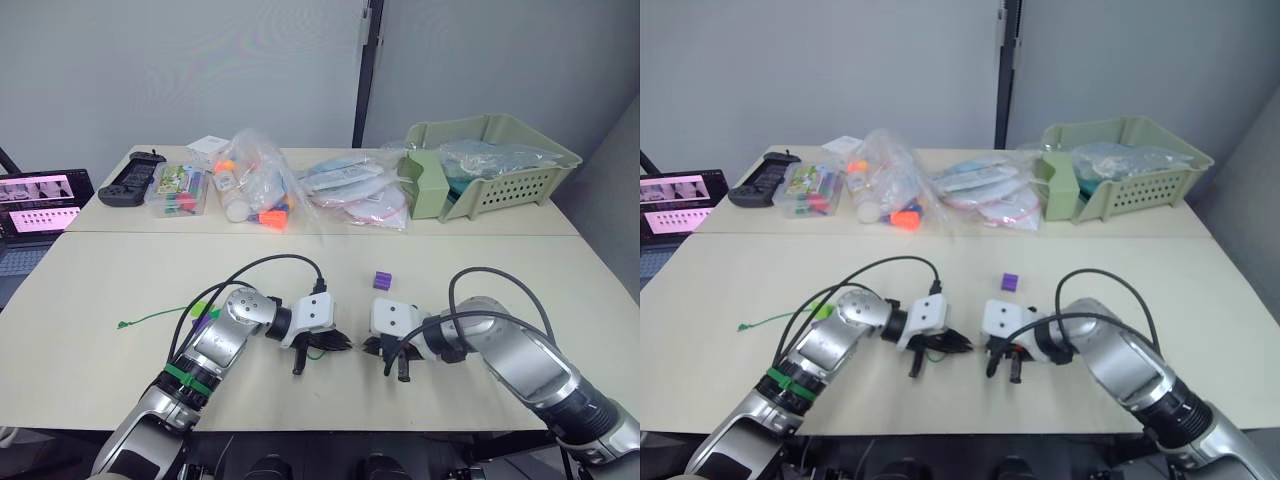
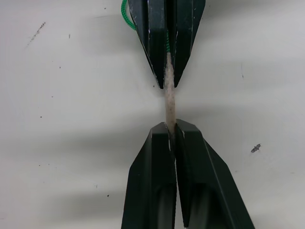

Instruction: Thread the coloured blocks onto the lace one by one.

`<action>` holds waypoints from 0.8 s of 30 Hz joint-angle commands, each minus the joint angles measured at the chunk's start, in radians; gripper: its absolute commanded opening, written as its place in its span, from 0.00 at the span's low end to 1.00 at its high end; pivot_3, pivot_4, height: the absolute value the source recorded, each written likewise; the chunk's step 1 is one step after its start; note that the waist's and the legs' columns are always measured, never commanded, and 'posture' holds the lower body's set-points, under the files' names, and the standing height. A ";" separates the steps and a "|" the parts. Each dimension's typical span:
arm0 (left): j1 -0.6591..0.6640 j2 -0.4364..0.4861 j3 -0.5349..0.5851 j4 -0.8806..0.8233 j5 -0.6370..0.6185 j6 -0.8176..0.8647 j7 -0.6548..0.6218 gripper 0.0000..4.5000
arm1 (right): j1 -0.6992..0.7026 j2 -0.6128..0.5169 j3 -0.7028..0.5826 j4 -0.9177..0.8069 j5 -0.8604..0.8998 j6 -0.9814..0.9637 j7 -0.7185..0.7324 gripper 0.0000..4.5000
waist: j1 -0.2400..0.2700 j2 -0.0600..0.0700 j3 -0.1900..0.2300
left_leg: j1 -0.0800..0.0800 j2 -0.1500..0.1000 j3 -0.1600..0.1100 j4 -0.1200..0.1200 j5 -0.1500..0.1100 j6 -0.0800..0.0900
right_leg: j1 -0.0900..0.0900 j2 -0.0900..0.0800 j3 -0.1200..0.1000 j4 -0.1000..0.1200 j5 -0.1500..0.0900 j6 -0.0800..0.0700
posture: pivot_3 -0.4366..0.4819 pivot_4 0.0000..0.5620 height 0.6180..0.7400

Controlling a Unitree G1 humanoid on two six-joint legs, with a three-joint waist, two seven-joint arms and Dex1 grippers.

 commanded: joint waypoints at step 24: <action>0.004 0.078 0.081 -0.041 -0.018 0.014 0.009 0.00 | 0.229 0.768 -0.354 -0.057 -0.171 0.067 -1.022 0.90 | -0.004 0.000 0.000 | -0.003 -0.002 0.000 -0.001 0.002 -0.003 | -0.007 -0.001 0.002 0.007 0.000 0.000 | 0.48 0.27 1.00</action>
